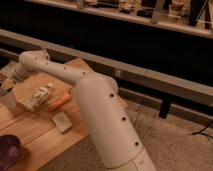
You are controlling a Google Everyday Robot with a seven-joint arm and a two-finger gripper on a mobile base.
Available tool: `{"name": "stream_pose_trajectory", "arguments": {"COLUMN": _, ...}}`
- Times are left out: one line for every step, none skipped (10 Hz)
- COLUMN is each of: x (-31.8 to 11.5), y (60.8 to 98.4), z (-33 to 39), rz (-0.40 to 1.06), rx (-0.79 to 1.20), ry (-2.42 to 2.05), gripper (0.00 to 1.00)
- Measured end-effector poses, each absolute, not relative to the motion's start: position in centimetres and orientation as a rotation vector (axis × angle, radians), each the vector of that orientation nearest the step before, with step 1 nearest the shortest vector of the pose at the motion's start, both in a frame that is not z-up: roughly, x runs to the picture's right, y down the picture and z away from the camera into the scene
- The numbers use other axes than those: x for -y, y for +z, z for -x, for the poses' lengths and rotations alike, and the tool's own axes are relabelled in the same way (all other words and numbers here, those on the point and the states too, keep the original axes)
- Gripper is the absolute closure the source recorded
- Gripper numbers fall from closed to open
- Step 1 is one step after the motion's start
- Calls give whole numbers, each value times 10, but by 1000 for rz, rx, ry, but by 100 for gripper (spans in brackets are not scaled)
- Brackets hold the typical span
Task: Place the eraser in the ceramic cup
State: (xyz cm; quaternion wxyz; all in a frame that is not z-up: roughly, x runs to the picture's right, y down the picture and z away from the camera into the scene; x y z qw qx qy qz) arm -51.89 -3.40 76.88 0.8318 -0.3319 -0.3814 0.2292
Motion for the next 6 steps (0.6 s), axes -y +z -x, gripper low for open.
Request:
{"name": "stream_pose_trajectory", "arguments": {"x": 36, "y": 767, "z": 520, "rz": 696, "rx": 804, "ry": 474, "gripper": 100}}
{"name": "stream_pose_trajectory", "arguments": {"x": 37, "y": 765, "z": 523, "rz": 695, "rx": 804, "ry": 468, "gripper": 100}}
{"name": "stream_pose_trajectory", "arguments": {"x": 38, "y": 763, "z": 525, "rz": 696, "rx": 804, "ry": 463, "gripper": 100}}
{"name": "stream_pose_trajectory", "arguments": {"x": 38, "y": 761, "z": 526, "rz": 704, "rx": 809, "ry": 465, "gripper": 100}}
{"name": "stream_pose_trajectory", "arguments": {"x": 36, "y": 759, "z": 528, "rz": 719, "rx": 815, "ry": 471, "gripper": 100}}
{"name": "stream_pose_trajectory", "arguments": {"x": 34, "y": 758, "z": 530, "rz": 732, "rx": 822, "ry": 479, "gripper": 100}}
